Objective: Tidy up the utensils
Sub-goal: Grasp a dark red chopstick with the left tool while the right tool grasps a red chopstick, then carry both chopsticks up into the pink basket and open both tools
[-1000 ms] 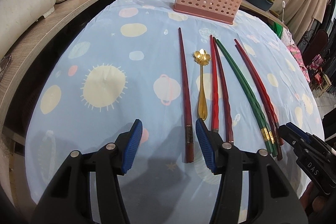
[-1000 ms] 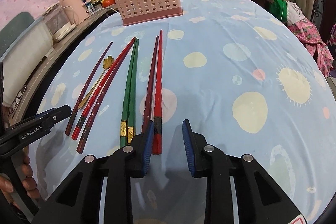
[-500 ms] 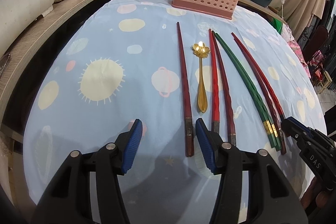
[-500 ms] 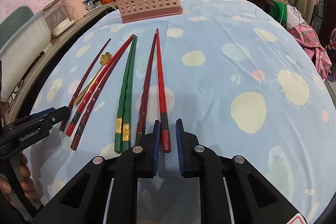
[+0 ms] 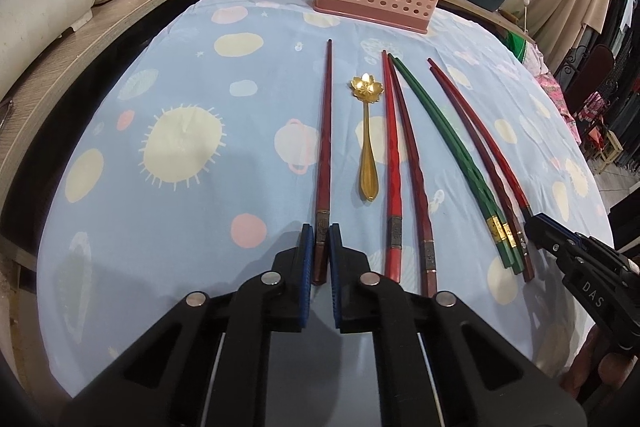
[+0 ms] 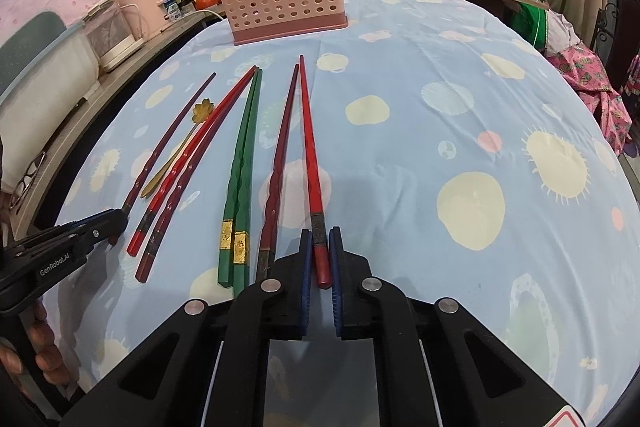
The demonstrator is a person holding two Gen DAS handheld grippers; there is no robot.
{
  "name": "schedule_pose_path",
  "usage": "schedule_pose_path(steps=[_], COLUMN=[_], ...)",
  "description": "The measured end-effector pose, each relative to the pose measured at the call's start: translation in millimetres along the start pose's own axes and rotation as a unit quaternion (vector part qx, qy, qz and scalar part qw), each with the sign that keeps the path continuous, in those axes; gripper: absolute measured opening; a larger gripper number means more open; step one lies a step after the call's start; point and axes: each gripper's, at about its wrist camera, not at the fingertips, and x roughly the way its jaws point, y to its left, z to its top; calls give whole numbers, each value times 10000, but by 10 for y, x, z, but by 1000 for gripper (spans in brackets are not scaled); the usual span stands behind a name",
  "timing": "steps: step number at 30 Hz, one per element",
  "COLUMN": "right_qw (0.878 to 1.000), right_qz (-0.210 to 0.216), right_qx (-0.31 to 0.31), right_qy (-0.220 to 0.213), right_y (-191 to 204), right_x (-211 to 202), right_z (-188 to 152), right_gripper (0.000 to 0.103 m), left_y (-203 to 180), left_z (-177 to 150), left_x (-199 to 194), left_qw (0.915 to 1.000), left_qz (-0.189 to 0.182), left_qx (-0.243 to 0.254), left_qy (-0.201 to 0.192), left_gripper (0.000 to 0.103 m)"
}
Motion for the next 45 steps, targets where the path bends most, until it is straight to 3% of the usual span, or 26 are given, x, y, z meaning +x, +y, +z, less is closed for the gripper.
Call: schedule_pose_path(steps=[8,18,31,45], right_qw=[9998,9960,9841,9745], right_qz=[127,367,406,473], right_qx=[37,208,168,153], right_qy=[-135,-792,-1721,-2188], right_y=[14,-16,-100,-174], right_x=[-150,-624,-1086,-1142], right_z=[41,369,1141,1930], right_gripper=[7,7,7,7], left_y=[67,152,148,-65], left_z=[37,325,1224,2153], left_x=[-181,-593,-1143,-1362], left_qw=[9997,9969,9836,9686], left_qz=[-113,-293,-289,-355], left_qx=[-173,-374,-271,-75], left_qy=[-114,-635,-1757,-2460], left_gripper=[7,7,7,7])
